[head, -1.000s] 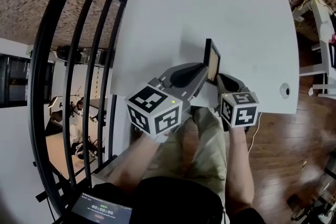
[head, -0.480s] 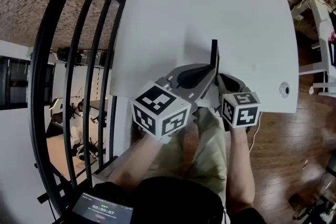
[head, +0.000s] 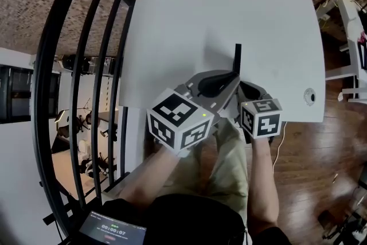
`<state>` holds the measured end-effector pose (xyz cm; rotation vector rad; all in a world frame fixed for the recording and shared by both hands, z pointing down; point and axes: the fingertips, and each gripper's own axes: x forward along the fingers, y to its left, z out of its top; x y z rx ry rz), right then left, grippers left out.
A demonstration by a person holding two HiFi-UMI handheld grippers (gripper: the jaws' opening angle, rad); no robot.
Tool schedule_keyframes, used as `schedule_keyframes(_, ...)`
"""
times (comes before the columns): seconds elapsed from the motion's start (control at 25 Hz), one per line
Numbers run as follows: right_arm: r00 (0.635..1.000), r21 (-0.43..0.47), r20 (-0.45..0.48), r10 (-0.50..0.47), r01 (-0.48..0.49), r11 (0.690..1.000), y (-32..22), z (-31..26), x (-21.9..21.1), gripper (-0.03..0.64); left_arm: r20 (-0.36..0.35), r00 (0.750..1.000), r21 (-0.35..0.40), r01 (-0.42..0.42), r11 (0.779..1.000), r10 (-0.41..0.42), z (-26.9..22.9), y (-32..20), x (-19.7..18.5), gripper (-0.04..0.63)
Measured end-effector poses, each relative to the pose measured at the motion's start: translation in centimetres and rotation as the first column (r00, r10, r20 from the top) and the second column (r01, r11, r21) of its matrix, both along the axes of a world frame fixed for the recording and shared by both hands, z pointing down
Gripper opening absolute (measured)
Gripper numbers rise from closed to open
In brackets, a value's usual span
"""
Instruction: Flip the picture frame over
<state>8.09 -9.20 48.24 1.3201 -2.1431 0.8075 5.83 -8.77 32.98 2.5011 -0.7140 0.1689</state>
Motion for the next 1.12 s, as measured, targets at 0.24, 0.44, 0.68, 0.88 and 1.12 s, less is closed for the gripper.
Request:
schedule_keyframes(0.24, 1.0, 0.002, 0.004, 0.004, -0.004, 1.0, 0.0, 0.0, 0.3, -0.008, -0.006, 1.0, -0.001, -0.024, 1.0, 0.024, -0.1, 0.2, 0.9, 0.031)
schedule_keyframes(0.44, 1.0, 0.006, 0.002, 0.008, -0.008, 1.0, 0.1, 0.0, 0.6, -0.008, 0.001, 0.999, 0.003, -0.034, 0.999, 0.034, 0.0, 0.2, 1.1, 0.026)
schedule_keyframes(0.68, 0.993, 0.045, 0.086, 0.081, -0.085, 0.995, 0.1, -1.6, 2.0, -0.008, 0.008, 0.999, 0.002, -0.04, 0.999, 0.04, -0.1, 0.2, 1.1, 0.026)
schedule_keyframes(0.88, 0.943, 0.196, 0.301, 0.14, -0.205, 0.959, -1.0, -9.4, 3.4, -0.006, 0.005, 0.999, 0.001, -0.042, 0.999, 0.042, -0.2, 0.2, 1.2, 0.026)
schedule_keyframes(1.12, 0.951, 0.279, 0.304, 0.05, -0.139, 0.95, -2.6, -14.7, 1.6, 0.011, 0.0, 0.999, -0.003, -0.044, 0.999, 0.044, 0.0, 0.2, 1.2, 0.026)
